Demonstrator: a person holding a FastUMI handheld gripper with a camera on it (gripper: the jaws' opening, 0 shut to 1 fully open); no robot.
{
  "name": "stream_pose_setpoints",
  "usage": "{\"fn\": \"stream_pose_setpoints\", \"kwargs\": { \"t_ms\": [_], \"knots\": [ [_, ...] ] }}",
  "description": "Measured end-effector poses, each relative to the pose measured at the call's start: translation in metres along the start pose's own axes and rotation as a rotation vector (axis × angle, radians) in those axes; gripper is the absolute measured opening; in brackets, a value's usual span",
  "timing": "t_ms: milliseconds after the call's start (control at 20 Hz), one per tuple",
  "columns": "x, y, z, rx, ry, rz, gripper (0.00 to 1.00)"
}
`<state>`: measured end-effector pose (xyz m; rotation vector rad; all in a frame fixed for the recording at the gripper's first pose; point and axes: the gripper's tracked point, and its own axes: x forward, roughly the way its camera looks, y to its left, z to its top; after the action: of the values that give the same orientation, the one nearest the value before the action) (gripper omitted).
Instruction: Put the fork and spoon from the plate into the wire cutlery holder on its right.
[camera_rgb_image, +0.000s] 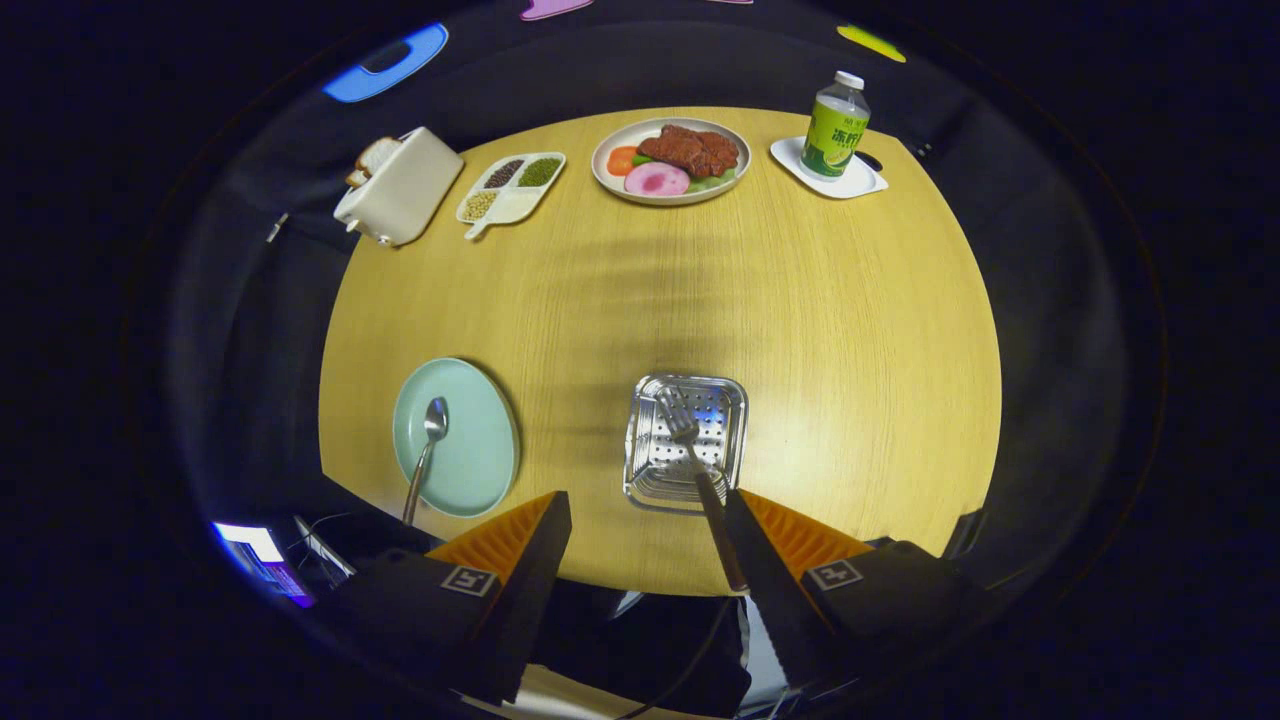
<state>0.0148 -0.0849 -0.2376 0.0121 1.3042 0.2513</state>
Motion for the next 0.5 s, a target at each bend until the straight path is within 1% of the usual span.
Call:
{"fn": "stream_pose_setpoints", "kwargs": {
  "t_ms": [100,300,500],
  "knots": [
    [-0.013,0.019,0.003,-0.016,-0.054,0.022,1.00],
    [-0.034,0.068,0.007,-0.017,-0.146,0.090,1.00],
    [-0.032,0.118,0.004,-0.066,-0.214,0.113,0.99]
  ]
}}
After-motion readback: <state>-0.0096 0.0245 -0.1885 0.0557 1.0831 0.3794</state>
